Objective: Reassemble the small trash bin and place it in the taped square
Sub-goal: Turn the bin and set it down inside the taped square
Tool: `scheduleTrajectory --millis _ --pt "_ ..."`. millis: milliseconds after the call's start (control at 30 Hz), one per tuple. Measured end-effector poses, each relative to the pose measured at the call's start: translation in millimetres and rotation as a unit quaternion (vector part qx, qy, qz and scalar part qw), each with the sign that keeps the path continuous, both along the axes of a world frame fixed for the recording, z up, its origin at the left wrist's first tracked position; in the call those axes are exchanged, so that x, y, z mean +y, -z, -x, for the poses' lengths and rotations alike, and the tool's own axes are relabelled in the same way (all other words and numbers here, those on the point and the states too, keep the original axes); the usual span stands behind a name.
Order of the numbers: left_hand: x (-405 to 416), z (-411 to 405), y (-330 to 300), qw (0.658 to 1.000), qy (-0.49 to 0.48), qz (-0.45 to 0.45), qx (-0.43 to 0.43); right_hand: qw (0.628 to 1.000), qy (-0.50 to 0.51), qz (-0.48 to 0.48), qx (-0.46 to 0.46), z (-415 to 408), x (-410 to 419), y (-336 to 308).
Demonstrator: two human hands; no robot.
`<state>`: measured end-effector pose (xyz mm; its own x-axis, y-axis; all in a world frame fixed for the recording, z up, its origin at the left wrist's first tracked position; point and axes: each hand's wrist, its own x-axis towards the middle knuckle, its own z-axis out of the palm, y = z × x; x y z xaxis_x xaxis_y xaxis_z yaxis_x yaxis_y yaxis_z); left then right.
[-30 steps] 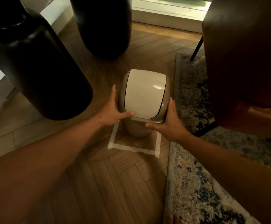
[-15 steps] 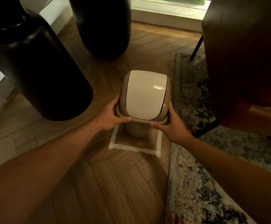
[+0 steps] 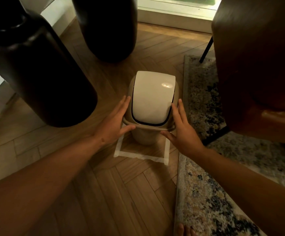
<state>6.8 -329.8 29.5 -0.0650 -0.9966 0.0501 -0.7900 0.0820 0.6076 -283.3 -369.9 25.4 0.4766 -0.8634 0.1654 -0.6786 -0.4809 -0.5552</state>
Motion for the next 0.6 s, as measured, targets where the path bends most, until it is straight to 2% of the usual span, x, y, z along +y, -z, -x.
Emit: scheduleTrajectory --millis 600 --pt "3.3 -0.7 1.5 1.000 -0.001 0.007 0.019 0.999 -0.001 -0.031 -0.008 4.1 5.8 -3.6"
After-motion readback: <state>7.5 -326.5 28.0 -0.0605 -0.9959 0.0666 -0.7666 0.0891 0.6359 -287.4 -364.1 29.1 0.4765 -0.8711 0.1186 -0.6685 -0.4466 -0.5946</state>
